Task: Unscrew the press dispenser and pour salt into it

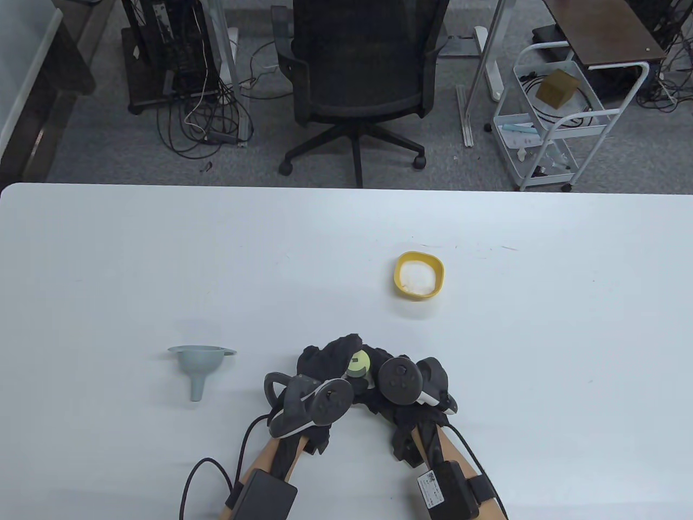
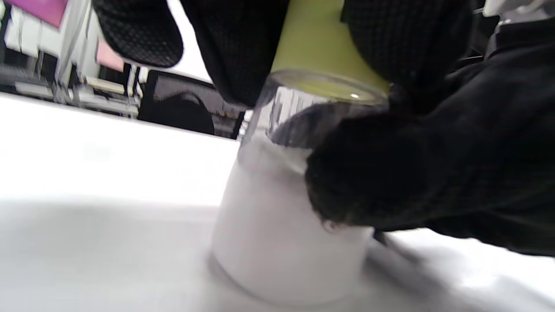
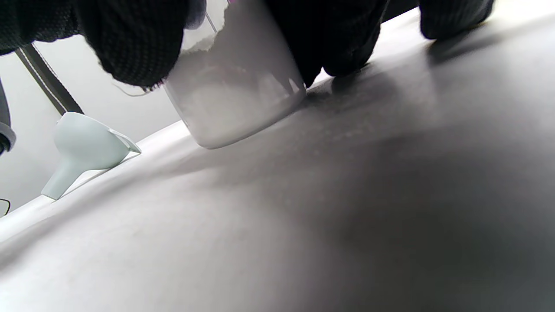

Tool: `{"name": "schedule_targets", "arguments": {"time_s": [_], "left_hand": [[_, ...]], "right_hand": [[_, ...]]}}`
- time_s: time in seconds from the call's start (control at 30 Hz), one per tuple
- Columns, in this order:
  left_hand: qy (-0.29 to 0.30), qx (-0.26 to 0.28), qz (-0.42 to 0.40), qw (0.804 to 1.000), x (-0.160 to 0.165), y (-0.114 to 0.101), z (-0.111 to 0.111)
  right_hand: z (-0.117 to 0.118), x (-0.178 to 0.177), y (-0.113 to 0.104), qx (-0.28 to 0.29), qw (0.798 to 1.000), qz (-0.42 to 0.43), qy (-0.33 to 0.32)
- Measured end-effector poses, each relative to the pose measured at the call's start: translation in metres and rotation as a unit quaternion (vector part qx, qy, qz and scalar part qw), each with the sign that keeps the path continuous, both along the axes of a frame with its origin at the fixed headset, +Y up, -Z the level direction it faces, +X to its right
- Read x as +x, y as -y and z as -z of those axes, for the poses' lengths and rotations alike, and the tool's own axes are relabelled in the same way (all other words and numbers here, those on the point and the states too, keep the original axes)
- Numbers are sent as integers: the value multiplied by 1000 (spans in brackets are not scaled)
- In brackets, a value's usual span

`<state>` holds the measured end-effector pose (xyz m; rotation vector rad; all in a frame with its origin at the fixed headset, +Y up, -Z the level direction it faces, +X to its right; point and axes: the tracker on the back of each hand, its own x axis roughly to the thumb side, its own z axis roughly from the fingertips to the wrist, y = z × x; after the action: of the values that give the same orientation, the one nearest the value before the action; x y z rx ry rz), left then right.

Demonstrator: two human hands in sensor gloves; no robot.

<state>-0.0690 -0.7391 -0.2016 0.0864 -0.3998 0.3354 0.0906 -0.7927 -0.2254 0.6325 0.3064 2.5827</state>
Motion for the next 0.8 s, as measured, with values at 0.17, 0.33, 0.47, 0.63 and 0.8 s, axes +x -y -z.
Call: {"name": "schedule_targets", "arguments": {"time_s": [0.17, 0.33, 0.47, 0.63, 0.8], "left_hand": [[105, -108, -37, 988, -8, -4, 16], [96, -56, -35, 993, -13, 0, 17], [80, -6, -5, 997, -9, 0, 11], [62, 19, 11, 998, -6, 0, 6], [7, 69, 46, 997, 0, 1, -3]], "right_hand": [[0, -1, -1, 5, 1000, -12, -3], [0, -1, -1, 7, 1000, -13, -3], [0, -2, -1, 10, 1000, -15, -5], [-1, -3, -1, 14, 1000, -22, -4], [-3, -6, -1, 19, 999, -38, -2]]}}
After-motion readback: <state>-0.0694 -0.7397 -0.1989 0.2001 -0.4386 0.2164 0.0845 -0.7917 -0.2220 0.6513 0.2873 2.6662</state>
